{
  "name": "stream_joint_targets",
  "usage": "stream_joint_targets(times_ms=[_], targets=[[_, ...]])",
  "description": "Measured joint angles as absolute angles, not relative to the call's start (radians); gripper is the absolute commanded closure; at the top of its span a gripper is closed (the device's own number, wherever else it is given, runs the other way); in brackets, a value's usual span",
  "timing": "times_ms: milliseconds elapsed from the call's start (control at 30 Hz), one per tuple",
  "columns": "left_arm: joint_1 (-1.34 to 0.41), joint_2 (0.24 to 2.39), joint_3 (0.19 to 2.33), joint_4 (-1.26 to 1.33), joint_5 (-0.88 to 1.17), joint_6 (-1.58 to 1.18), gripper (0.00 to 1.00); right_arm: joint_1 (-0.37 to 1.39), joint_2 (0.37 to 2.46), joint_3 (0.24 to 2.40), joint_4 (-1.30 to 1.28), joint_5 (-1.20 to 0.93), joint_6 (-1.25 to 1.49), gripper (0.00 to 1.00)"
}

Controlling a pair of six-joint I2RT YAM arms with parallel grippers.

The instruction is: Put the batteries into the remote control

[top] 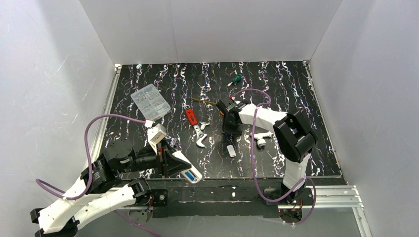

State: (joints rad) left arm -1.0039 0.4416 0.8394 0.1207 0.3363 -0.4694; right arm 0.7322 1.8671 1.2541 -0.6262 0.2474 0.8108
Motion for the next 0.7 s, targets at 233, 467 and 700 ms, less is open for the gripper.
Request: stream_joint_targets(times_ms=[233, 467, 700], targets=[[-1.003, 0.442, 0.839, 0.121, 0.336, -0.473, 1.00, 0.732, 1.867, 1.254, -0.628, 0.197, 0.801, 0.44], [-1.004, 0.442, 0.839, 0.117, 0.335, -0.477, 1.00, 0.732, 1.867, 1.253, -0.619, 0.113, 0.808, 0.49], [-1.003, 0.442, 0.839, 0.113, 0.332, -0.483, 1.00, 0.728, 1.865, 1.245, -0.588, 0.046, 0.835, 0.51]])
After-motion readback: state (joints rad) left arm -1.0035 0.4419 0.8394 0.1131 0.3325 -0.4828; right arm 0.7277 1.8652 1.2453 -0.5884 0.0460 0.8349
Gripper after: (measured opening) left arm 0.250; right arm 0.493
